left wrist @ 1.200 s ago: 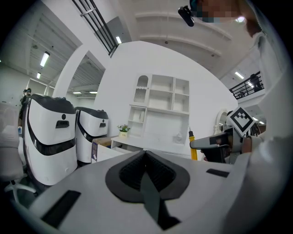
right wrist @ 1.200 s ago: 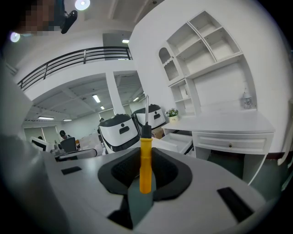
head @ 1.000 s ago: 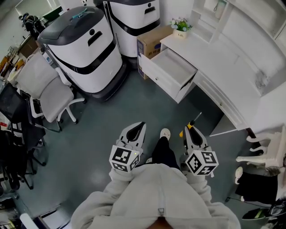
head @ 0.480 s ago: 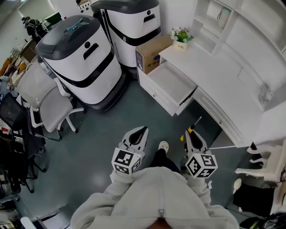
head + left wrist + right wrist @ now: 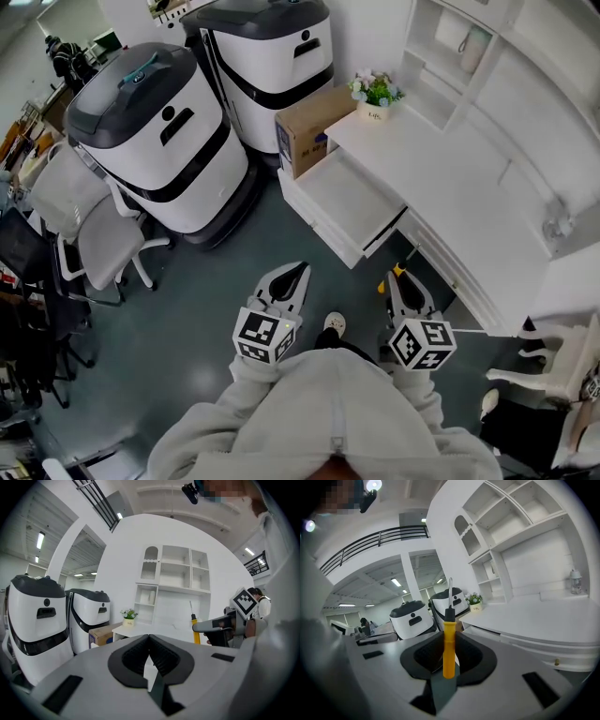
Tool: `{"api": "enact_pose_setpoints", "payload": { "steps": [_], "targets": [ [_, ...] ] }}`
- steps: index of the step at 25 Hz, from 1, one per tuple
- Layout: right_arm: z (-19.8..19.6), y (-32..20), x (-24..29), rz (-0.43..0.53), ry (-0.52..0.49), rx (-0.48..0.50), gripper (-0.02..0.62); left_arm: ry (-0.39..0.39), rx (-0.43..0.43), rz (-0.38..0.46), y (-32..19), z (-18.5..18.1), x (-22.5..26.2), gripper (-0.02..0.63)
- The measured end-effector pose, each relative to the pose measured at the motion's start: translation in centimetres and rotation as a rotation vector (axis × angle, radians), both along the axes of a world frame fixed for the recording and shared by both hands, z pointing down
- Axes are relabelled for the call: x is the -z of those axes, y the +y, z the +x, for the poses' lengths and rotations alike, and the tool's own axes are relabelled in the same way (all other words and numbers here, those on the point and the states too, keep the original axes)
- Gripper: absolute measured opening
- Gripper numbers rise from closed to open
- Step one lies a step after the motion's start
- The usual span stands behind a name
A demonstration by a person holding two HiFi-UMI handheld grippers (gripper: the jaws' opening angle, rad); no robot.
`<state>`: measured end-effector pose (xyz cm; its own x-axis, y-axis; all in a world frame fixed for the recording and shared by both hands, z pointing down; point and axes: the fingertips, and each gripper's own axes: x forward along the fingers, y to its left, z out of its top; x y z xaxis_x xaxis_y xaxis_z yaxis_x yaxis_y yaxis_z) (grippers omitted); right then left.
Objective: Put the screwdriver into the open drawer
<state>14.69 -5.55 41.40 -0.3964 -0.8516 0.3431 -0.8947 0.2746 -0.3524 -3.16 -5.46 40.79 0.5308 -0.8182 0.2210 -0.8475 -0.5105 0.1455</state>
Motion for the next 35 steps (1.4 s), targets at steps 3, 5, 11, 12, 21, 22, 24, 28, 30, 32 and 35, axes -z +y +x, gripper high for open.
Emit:
{"api": "enact_pose_setpoints", "payload": {
  "steps": [3,5,11,12,21,22,24,28,30,32,35],
  "targets": [
    [0.5,-1.9,-0.1,-0.001,-0.002,0.010,0.089,-0.004,0.006,0.002,-1.9,0.6,0.0,0.015],
    [0.9,-3.3,-0.2,0.000,0.000,0.017,0.089,-0.002,0.014,0.005,-3.2,1.0,0.0,0.015],
    [2.0,-6.8,-0.4,-0.002,-0.001,0.036,0.089,-0.001,0.028,0.007,-6.5,2.4,-0.2,0.016],
    [2.1,-7.2,-0.5,-0.002,-0.001,0.039,0.089,0.000,0.029,0.007,-6.9,2.5,-0.3,0.015],
    [4.0,-9.0,-1.3,0.001,0.004,0.036,0.089,0.006,0.015,0.013,-9.1,4.6,-1.1,0.016],
    [4.2,-9.0,-1.5,0.000,0.002,0.034,0.089,0.006,0.011,0.012,-9.1,4.8,-1.2,0.015],
    [4.2,-8.8,-1.8,-0.007,-0.001,0.034,0.089,0.007,0.005,0.005,-8.8,5.1,-1.5,0.015],
    [4.0,-7.9,-2.4,-0.024,-0.002,0.048,0.089,0.007,0.011,-0.016,-7.8,5.0,-2.1,0.016],
    [3.8,-7.6,-2.8,-0.033,-0.005,0.054,0.089,0.007,0.017,-0.025,-7.5,4.8,-2.4,0.015],
    [3.6,-7.4,-3.1,-0.042,-0.007,0.061,0.089,0.006,0.021,-0.034,-7.2,4.7,-2.7,0.016],
    [3.3,-7.7,-3.3,-0.046,-0.012,0.071,0.089,0.002,0.022,-0.043,-7.3,4.6,-3.0,0.015]
  ]
}}
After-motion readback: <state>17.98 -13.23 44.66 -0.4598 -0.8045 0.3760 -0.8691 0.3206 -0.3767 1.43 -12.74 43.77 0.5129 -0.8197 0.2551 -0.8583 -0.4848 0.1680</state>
